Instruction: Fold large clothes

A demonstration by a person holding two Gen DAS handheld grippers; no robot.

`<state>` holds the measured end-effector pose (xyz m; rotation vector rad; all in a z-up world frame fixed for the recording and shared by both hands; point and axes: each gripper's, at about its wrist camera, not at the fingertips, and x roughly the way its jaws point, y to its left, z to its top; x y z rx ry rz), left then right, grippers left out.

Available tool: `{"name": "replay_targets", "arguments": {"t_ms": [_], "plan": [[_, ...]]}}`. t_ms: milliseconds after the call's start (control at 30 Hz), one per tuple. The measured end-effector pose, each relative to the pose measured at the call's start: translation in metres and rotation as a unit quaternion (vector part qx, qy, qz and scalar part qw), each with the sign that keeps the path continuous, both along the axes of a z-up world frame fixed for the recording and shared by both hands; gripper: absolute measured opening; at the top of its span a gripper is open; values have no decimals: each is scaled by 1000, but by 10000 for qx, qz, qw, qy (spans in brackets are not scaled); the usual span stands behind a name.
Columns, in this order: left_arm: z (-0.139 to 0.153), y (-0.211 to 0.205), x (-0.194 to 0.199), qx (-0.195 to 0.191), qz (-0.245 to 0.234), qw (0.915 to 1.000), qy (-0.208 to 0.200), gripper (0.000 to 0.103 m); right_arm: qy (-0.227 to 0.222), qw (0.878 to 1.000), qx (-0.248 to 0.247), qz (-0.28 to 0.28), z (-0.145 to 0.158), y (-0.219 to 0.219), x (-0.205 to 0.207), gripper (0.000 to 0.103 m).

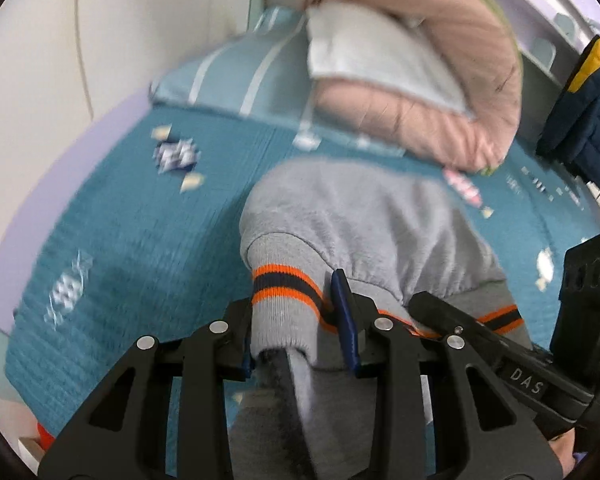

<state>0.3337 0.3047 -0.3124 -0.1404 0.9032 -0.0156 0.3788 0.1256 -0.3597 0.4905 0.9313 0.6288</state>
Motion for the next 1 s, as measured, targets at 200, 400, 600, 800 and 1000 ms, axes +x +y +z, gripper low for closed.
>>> {"name": "replay_targets", "arguments": {"t_ms": [200, 400, 600, 800, 1000], "plan": [[-48, 15, -19, -103, 320, 9986, 415, 40, 730, 9972, 59, -161, -49, 2, -18, 42], [-40, 18, -27, 78, 754, 9959, 497, 74, 856, 9952, -368, -292, -40, -8, -28, 59], [-12, 7, -58, 371, 908, 9939, 498, 79, 1125, 9906, -520, -586, -33, -50, -50, 66], [39, -32, -102, 728, 651, 9951, 167, 83, 1488, 9815, -881, -824, -21, -98, -77, 66], [96, -94, -148, 891, 294, 9949, -380, 89, 736, 9912, -862, -679, 56, -130, -123, 66]]}}
